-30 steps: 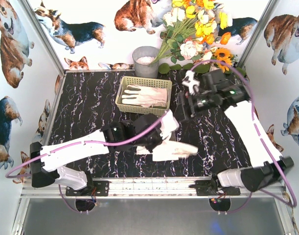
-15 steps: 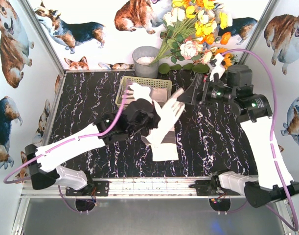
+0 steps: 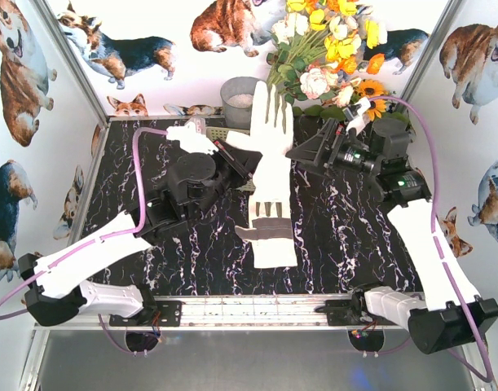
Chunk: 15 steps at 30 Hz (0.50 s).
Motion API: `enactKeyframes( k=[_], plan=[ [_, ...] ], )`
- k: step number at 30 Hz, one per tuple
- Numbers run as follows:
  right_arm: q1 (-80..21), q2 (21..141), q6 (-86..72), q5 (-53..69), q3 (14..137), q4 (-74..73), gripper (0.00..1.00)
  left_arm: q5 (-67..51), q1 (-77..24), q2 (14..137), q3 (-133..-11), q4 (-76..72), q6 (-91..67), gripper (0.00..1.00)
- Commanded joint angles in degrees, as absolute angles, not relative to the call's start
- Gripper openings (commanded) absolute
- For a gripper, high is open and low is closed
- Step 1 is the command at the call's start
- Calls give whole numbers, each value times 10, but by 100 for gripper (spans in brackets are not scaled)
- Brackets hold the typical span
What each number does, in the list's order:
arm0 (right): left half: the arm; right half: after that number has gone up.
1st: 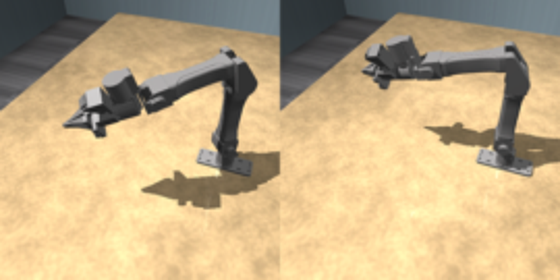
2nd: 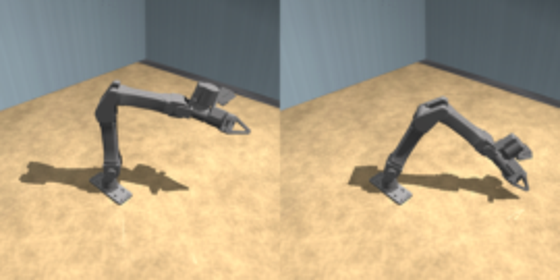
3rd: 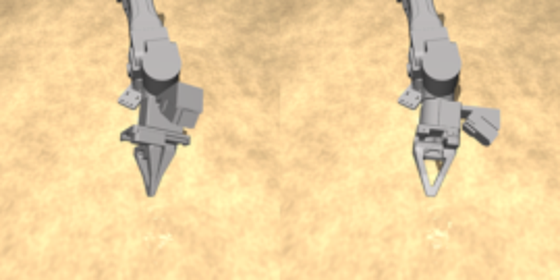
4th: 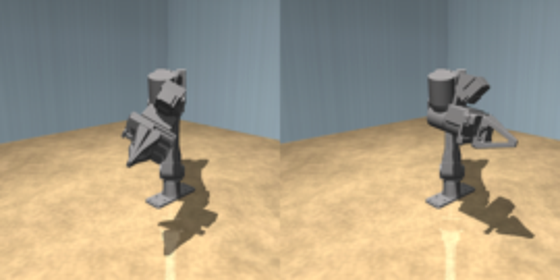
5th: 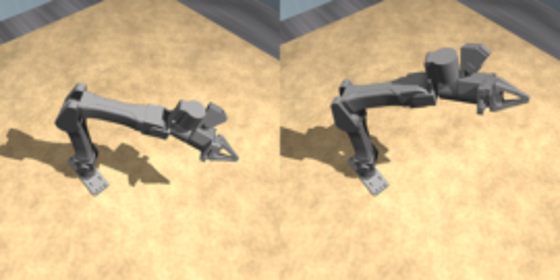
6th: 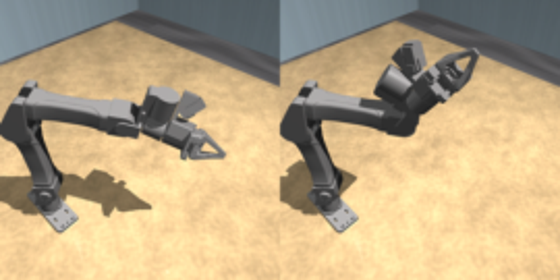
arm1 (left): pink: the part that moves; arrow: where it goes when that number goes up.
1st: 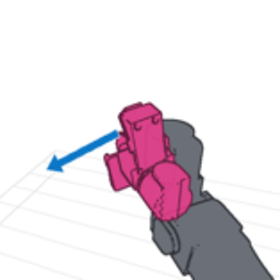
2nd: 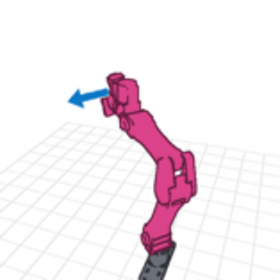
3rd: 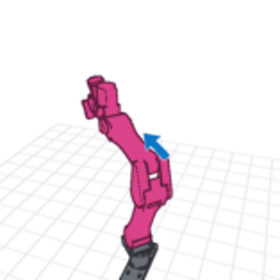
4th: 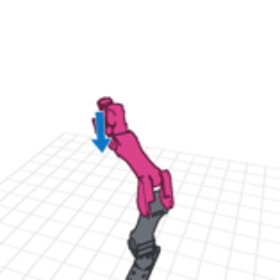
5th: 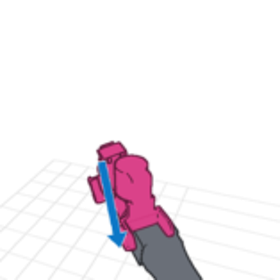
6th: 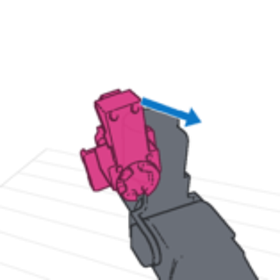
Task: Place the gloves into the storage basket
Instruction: Turn over the glove.
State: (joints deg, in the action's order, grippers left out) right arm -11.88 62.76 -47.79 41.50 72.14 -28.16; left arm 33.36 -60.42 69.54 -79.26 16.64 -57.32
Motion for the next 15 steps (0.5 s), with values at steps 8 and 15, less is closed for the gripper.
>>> enactKeyframes(
  k=[8, 15],
  plan=[
    [-117, 650, -667, 539, 676, 27, 87, 180, -565, 693, -797, 46, -591, 0],
    [-117, 658, -715, 554, 676, 115, 59, 122, -553, 723, -807, 13, -606, 0]
  ],
)
